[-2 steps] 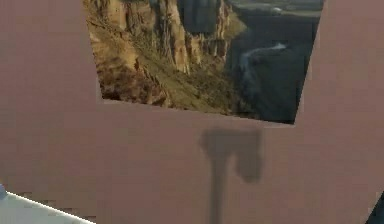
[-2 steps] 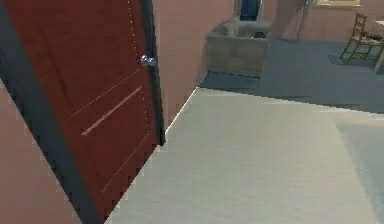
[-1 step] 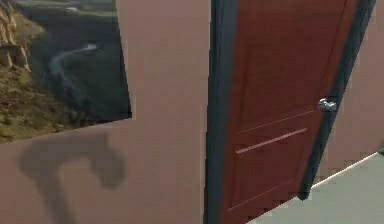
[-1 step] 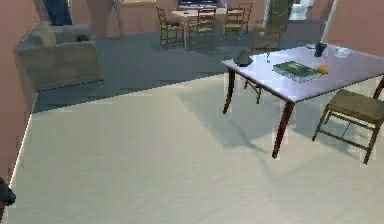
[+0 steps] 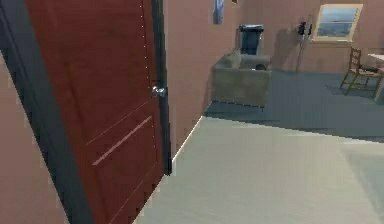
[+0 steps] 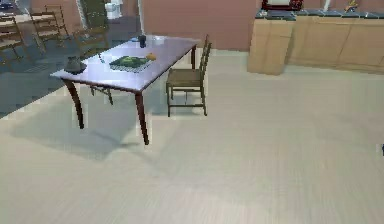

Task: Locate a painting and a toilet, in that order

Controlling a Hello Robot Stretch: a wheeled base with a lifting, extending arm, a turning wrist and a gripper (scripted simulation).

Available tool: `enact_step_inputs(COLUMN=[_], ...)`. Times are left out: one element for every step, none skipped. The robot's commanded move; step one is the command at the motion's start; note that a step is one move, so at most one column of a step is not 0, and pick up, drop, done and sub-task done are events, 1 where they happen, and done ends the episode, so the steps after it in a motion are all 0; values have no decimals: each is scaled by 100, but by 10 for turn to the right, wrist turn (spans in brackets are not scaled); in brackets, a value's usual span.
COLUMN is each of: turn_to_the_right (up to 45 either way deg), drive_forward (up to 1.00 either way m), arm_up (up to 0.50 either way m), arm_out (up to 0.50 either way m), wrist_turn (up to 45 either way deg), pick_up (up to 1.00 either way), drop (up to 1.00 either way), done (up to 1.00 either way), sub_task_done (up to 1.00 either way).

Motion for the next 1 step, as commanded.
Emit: enact_step_inputs(turn_to_the_right=[360], drive_forward=[0], arm_up=[0], arm_out=[0], wrist_turn=[0], pick_up=[0], drop=[0], done=[0], sub_task_done=[0])
